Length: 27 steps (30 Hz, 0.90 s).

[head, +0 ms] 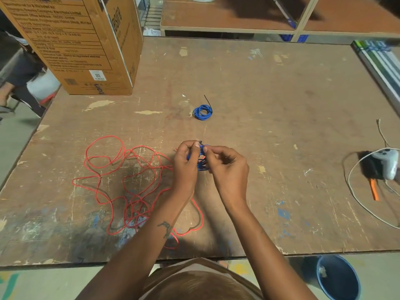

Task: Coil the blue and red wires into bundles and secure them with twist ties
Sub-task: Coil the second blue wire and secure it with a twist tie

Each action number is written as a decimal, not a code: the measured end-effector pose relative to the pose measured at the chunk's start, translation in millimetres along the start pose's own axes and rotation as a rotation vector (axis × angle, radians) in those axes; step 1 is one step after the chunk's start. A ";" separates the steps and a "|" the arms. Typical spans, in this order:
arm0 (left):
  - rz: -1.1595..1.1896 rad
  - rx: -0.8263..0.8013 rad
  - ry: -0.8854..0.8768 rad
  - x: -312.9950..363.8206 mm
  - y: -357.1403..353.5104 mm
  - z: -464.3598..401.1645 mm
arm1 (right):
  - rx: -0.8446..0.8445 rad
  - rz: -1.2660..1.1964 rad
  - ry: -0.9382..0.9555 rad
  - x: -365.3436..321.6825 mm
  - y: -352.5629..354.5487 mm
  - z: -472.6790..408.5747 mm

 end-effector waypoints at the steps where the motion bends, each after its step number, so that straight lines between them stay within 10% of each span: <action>1: -0.001 -0.002 -0.003 -0.6 0.5 0.2 | 0.019 0.029 0.013 -0.7 0.8 1.2; 27: -0.111 -0.147 -0.045 5.2 -5.2 13.2 | 0.159 0.239 0.159 -10.6 11.4 11.6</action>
Point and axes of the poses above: each hand's wrist, its own z-axis away from the middle knuckle, its own y-axis out of the back of the hand, x = y × z, the point moved 5 cm from there along -z, towards the middle knuckle, and after that the axes turned 1 degree about -x, right-handed, at the moved point
